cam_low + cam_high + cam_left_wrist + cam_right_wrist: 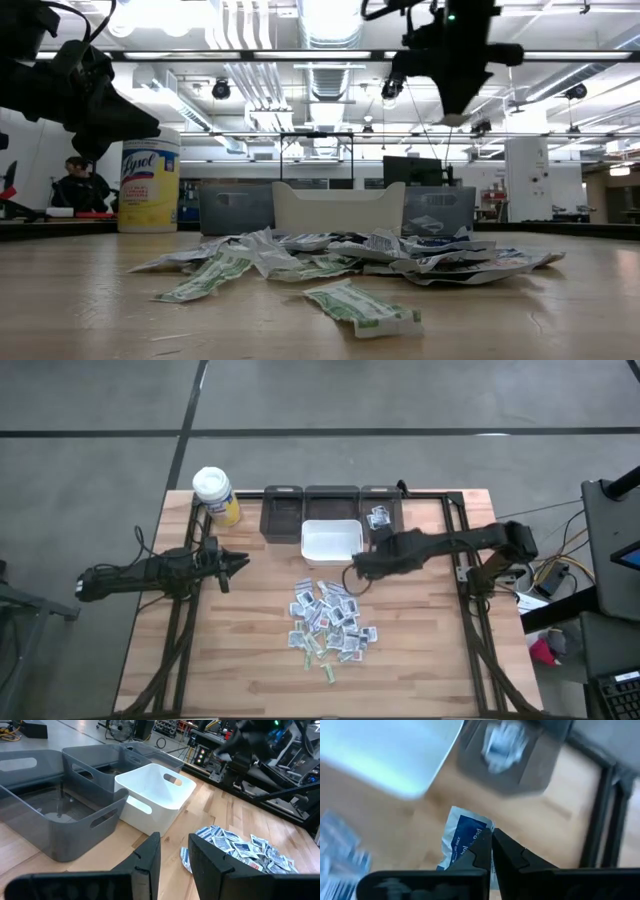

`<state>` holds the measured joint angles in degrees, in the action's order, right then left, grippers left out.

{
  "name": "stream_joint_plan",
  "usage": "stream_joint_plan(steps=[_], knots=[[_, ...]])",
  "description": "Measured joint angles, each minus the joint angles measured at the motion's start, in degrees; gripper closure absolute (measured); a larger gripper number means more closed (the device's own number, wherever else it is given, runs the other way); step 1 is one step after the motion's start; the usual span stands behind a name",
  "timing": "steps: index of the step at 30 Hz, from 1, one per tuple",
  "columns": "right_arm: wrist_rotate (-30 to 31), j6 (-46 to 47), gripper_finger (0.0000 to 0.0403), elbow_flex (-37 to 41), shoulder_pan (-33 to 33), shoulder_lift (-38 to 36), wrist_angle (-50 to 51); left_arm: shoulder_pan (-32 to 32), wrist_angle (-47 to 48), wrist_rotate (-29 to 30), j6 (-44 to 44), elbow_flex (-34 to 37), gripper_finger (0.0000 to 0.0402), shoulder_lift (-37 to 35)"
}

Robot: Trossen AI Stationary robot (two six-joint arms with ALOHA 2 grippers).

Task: Pick & Place First Aid Supplies
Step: Put the blue alcohol pad into the right black bin

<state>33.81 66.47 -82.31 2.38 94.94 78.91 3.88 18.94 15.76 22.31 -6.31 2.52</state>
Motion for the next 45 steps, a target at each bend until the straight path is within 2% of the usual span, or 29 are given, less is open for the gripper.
stream_joint_plan(steps=[5,8,14,20,24,34,40,45], knots=[[1.1,-6.7,0.0394,-2.6,-9.0,0.0,-0.9,0.0,0.0,0.0,0.0,0.0,0.0307,0.0],[-0.7,-12.2,0.0394,-3.6,-15.5,0.0,-3.4,0.0,0.0,0.0,0.0,0.0,0.0307,0.0],[-13.0,-26.0,0.0394,-2.6,-28.8,-0.1,-14.8,0.0,0.0,0.0,0.0,0.0,0.0307,0.0],[-23.2,-29.5,0.0394,0.8,-38.6,1.2,-21.0,0.0,0.0,0.0,0.0,0.0,0.0307,0.0],[-25.2,-30.7,0.0394,2.5,-40.2,4.3,-23.2,0.0,0.0,0.0,0.0,0.0,0.0307,0.0],[-25.5,-32.2,0.0394,2.1,-40.2,11.4,-24.2,0.0,0.0,0.0,0.0,0.0,0.0307,0.0],[-24.9,-33.3,0.0393,2.1,-40.2,12.4,-24.5,0.0,0.0,0.0,0.0,0.0,0.0307,0.0],[-23.4,-33.5,0.0371,2.1,-40.2,12.9,-25.2,0.0,0.0,0.0,0.0,0.0,0.0307,0.0]])
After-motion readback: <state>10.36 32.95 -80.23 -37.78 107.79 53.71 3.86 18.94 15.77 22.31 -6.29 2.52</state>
